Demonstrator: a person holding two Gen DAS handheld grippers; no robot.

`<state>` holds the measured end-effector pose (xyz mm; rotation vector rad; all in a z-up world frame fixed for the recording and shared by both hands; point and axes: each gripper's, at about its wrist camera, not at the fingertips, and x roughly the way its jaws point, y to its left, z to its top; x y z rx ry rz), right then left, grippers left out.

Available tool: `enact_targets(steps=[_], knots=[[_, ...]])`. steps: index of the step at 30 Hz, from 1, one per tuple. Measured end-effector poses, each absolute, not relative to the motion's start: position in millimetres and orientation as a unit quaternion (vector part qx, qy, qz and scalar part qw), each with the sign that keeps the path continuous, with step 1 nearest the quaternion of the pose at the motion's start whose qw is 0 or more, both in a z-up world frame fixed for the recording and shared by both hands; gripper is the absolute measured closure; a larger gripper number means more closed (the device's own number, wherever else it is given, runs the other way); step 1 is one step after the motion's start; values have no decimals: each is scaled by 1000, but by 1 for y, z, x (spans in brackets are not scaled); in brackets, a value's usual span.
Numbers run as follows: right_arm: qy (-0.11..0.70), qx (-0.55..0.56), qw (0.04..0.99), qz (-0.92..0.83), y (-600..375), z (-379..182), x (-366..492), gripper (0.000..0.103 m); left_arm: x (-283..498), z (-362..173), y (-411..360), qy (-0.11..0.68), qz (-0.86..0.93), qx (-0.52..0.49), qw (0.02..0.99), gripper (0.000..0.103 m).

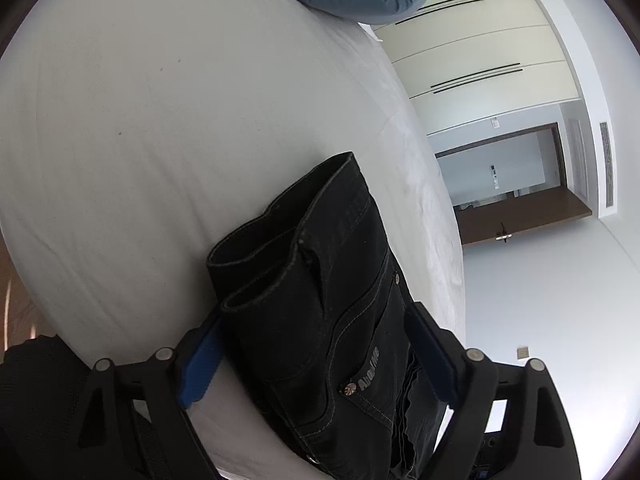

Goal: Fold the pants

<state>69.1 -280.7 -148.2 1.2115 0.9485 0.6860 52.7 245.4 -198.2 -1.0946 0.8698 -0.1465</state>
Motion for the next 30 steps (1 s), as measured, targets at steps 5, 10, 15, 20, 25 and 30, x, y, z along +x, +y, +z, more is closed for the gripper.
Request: enact_targets(steps=[5, 10, 15, 20, 25, 30], knots=[[430, 528, 658, 320, -267, -144, 81, 37, 55, -213, 253, 403, -76, -546, 731, 70], [453, 519, 647, 327, -249, -153, 97, 37, 53, -213, 256, 401, -76, -553, 726, 80], [565, 462, 636, 250, -230, -201, 108, 46, 53, -184, 246, 391, -79, -509, 763, 84], [543, 455, 661, 248, -229, -194, 104, 44, 55, -137, 222, 381, -97, -432, 812, 84], [515, 470, 675, 241, -237, -169, 100, 38, 53, -88, 184, 367, -125, -339, 857, 84], [487, 459, 704, 239, -256, -129, 98, 32, 41, -47, 114, 355, -185, -224, 889, 84]])
